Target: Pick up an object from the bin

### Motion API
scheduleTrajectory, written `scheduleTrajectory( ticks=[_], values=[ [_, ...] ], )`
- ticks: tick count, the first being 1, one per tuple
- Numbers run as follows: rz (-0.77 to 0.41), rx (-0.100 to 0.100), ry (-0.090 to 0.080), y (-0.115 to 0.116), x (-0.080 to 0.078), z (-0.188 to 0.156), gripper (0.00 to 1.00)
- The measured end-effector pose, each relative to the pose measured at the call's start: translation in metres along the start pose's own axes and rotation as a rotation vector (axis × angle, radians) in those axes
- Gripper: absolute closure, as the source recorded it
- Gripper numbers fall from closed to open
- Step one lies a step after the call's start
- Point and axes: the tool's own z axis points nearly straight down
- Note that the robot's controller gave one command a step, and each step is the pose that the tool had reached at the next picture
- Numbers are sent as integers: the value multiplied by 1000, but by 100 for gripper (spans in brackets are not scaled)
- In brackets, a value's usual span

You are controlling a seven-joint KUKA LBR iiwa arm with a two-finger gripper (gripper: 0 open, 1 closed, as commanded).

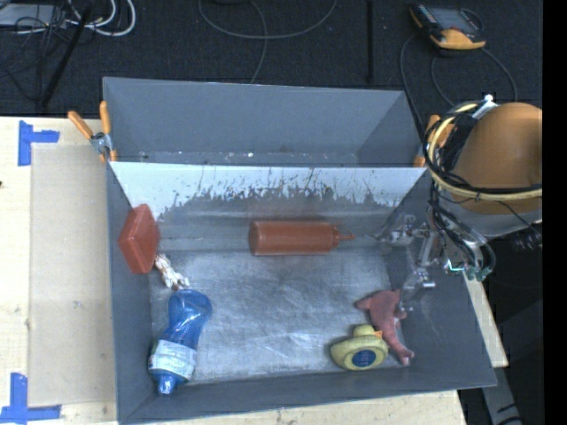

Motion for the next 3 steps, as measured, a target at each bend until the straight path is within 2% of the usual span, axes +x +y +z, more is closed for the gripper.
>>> scheduleTrajectory(
  ticks=[1, 2, 3],
  values=[
    [-3, 1, -8, 0, -2, -4, 0],
    [-103, 2, -11, 0, -7, 30, 0],
    [-346, 2, -7, 1, -13, 60, 0]
  ],
)
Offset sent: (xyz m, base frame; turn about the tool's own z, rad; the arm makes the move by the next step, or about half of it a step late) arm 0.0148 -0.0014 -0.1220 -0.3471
